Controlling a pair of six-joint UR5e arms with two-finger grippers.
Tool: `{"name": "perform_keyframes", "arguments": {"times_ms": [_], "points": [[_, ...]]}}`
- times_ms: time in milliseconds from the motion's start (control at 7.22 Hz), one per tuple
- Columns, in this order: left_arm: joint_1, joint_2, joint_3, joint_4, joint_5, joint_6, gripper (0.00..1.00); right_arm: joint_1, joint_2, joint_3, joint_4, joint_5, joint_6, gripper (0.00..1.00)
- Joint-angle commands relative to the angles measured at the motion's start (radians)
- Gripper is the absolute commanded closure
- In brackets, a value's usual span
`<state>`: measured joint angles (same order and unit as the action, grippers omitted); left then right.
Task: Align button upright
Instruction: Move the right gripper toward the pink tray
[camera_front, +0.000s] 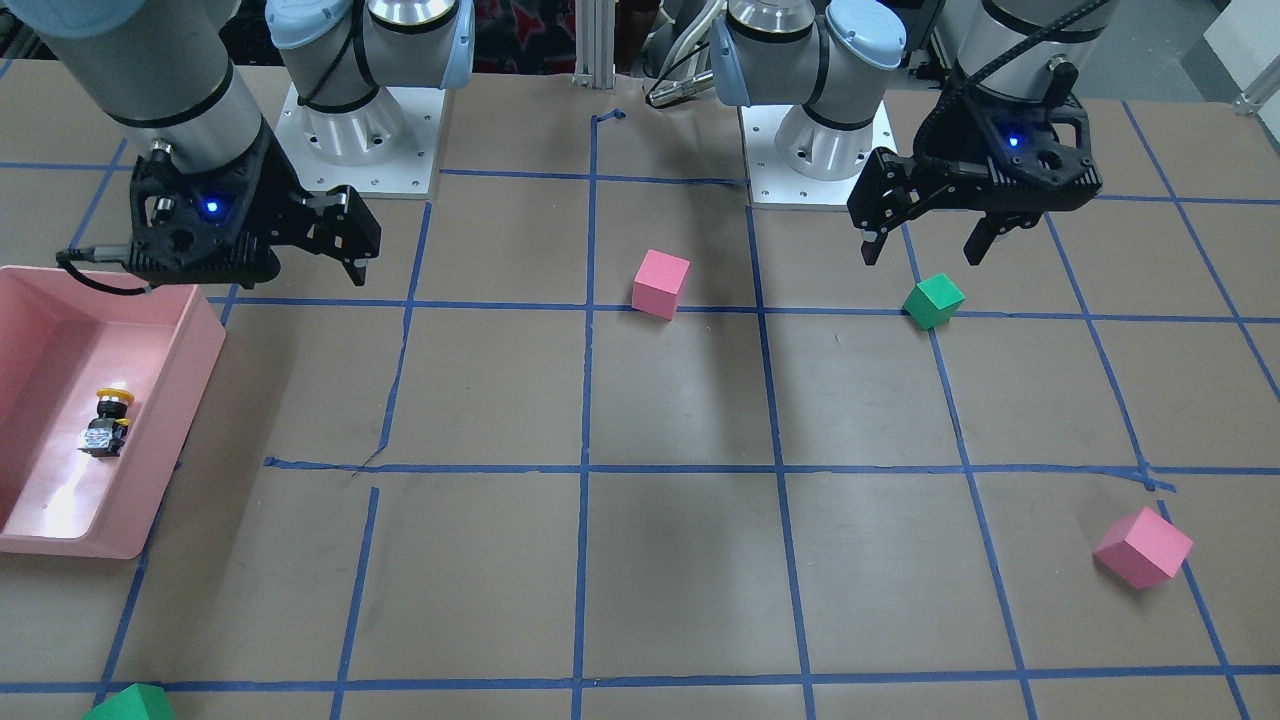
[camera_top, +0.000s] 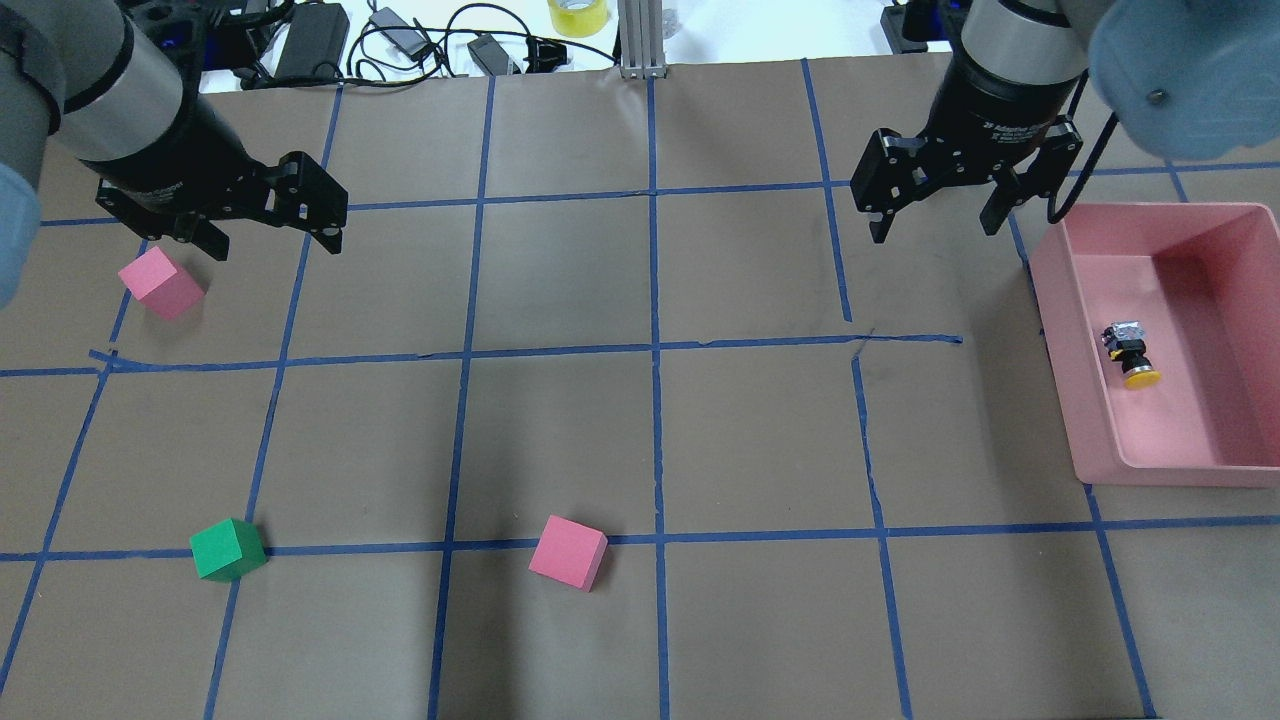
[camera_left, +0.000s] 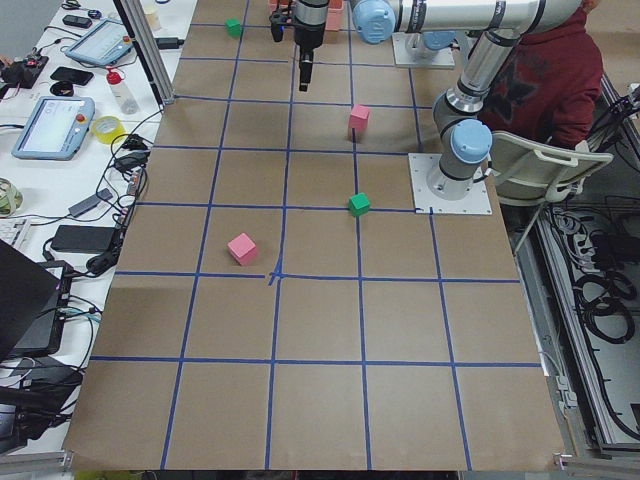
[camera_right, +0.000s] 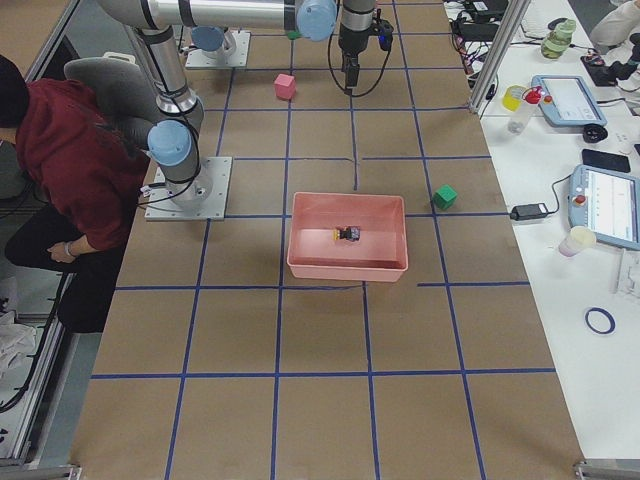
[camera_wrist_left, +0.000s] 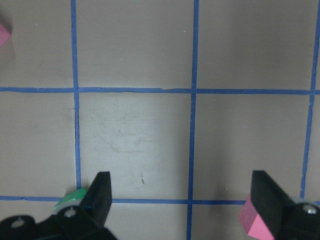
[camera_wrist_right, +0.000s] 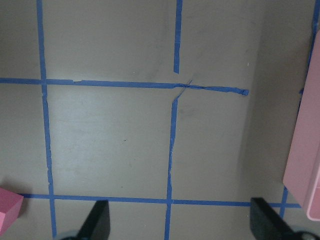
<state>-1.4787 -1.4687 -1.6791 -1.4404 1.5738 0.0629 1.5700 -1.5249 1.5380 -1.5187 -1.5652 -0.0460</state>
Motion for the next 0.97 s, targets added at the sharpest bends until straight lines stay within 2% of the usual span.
{"name": "perform_keyframes", "arguments": {"times_ms": [0, 277, 693, 831], "points": [[0.000, 0.001, -0.001, -0.002, 0.000, 0.000, 0.00, -0.004, -0.011, -0.016, 0.044, -0.013, 0.000, 0.00], [0.000, 0.004, -0.001, -0.009, -0.001, 0.000, 0.00, -0.010, -0.009, -0.019, 0.037, -0.009, 0.000, 0.00], [0.000, 0.004, -0.001, -0.011, 0.000, 0.000, 0.00, -0.013, 0.008, -0.019, -0.069, 0.005, 0.000, 0.00], [0.000, 0.005, -0.001, -0.018, -0.001, 0.000, 0.00, -0.018, 0.009, -0.022, -0.063, 0.002, 0.000, 0.00]]}}
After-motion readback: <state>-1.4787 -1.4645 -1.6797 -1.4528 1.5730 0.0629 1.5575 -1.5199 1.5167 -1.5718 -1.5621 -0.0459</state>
